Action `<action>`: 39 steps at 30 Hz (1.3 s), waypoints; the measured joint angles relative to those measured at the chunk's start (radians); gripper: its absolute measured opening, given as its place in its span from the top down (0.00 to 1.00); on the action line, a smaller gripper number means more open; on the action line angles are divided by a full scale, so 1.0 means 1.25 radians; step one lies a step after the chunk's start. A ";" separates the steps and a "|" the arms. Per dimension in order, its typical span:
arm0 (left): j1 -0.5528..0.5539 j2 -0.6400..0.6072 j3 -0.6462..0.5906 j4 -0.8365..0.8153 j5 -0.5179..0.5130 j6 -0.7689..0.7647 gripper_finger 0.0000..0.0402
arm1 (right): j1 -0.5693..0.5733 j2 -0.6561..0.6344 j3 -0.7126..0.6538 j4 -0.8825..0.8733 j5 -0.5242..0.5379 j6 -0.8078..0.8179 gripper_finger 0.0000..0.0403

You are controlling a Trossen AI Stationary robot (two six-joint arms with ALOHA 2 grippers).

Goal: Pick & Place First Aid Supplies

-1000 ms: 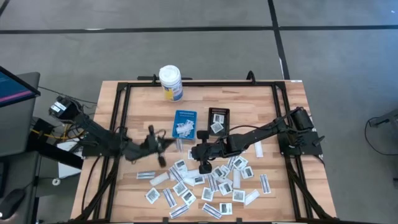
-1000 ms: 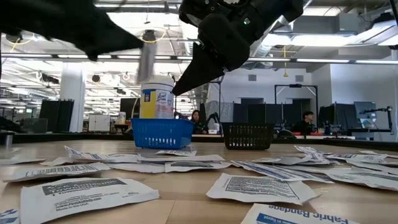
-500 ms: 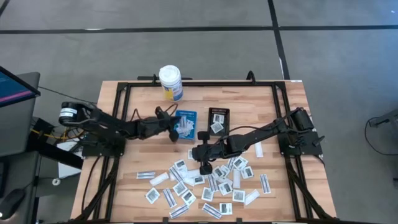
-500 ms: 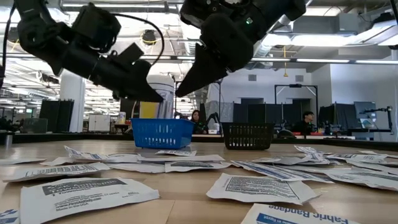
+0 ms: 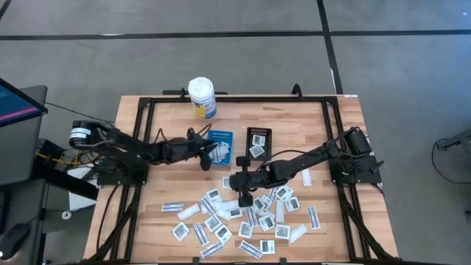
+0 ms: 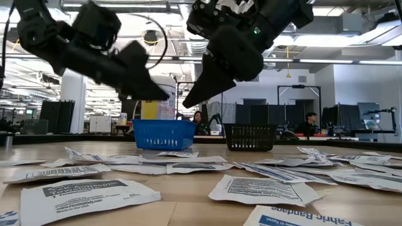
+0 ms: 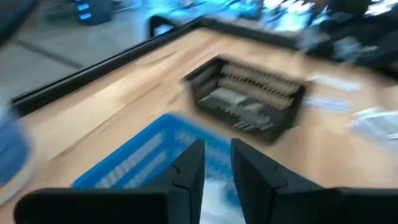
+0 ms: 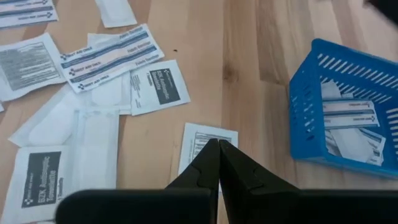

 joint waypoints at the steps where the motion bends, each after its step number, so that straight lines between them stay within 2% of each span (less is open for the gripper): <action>1: -0.006 -0.017 0.004 0.001 0.021 0.000 0.80 | -0.001 0.000 0.000 0.001 0.000 0.006 1.00; 6: -0.055 -0.092 0.011 0.009 0.129 -0.053 0.82 | -0.001 0.000 0.000 0.002 0.000 0.018 1.00; 11: -0.134 -0.104 0.010 -0.004 0.225 -0.109 0.84 | 0.003 0.000 0.000 0.003 0.000 0.060 1.00; 17: -0.247 -0.104 0.010 -0.075 0.231 -0.157 0.86 | 0.006 0.000 0.000 0.007 0.002 0.068 1.00; 21: -0.311 -0.103 0.010 -0.149 0.230 -0.219 0.88 | 0.014 0.000 -0.001 0.021 0.002 0.067 0.95; 26: -0.393 -0.103 -0.005 -0.243 0.161 -0.332 0.88 | 0.033 0.000 -0.001 0.066 -0.004 0.068 0.83; 30: -0.466 -0.103 -0.038 -0.247 0.110 -0.411 0.87 | 0.050 0.008 -0.001 0.130 -0.097 0.055 0.76; 35: -0.540 -0.091 -0.069 -0.247 0.014 -0.492 0.82 | 0.062 0.072 0.004 0.232 -0.150 0.054 0.75; 39: -0.556 -0.042 -0.073 -0.248 -0.037 -0.548 0.75 | 0.054 0.127 0.013 0.228 -0.149 0.057 0.76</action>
